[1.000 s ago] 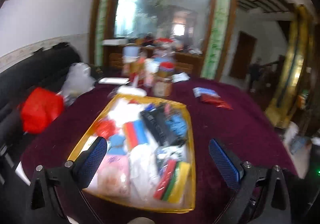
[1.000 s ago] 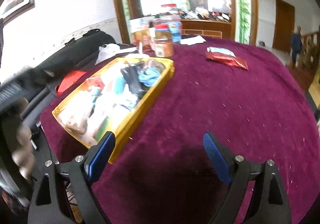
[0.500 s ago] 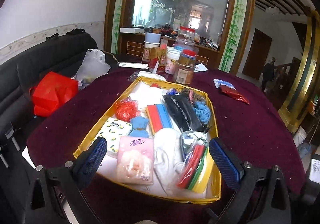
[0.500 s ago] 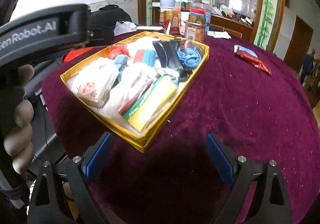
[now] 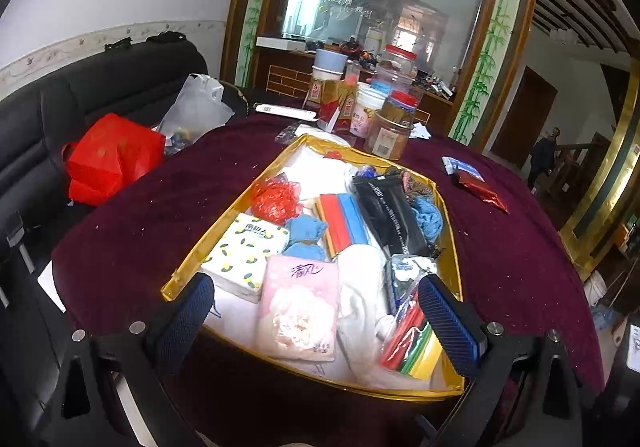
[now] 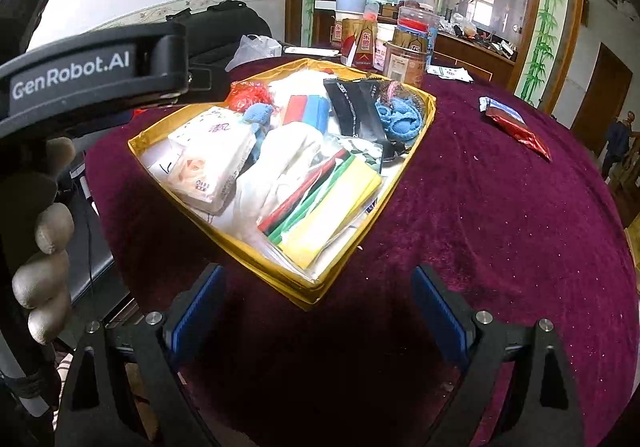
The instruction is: Organize soft objects
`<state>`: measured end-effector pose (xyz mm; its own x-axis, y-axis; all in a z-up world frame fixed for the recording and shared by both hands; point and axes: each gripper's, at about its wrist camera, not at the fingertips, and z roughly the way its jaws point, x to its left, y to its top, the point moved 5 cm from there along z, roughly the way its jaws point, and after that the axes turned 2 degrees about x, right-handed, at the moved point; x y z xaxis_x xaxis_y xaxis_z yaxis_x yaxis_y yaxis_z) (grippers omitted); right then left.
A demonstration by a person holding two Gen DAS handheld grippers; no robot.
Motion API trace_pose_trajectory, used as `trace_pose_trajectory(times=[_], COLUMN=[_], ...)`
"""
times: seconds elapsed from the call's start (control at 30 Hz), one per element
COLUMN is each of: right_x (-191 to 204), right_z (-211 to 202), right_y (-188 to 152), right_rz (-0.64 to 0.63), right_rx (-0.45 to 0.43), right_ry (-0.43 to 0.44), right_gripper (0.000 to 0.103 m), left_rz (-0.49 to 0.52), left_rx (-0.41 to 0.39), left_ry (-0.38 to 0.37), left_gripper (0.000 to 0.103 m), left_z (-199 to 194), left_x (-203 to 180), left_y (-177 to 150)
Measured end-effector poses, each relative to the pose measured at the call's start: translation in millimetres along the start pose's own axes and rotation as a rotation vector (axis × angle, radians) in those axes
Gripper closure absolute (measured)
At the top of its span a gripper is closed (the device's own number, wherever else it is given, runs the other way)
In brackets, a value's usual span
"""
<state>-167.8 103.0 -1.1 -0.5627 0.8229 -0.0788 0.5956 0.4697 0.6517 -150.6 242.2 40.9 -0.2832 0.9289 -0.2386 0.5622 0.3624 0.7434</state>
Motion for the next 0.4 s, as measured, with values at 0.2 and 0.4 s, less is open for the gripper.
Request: trace_pose_trajectory(times=[0.2, 0.4], right_x=[3.0, -2.3], right_z=[-1.0, 0.1], right_y=[-1.4, -2.9], right_rz=[-0.003, 0.019], right_rx=[0.001, 0.005], right_ry=[0.009, 0.039], right_gripper=[0.010, 0.010], left_rz=[-0.009, -0.007], left_rx=[0.013, 0.013], left_ry=[0.006, 0.014], left_gripper=[0.000, 0.000], left_z=[2.2, 0.3], left_x=[5.4, 6.6], left_y=[-2.3, -4.7])
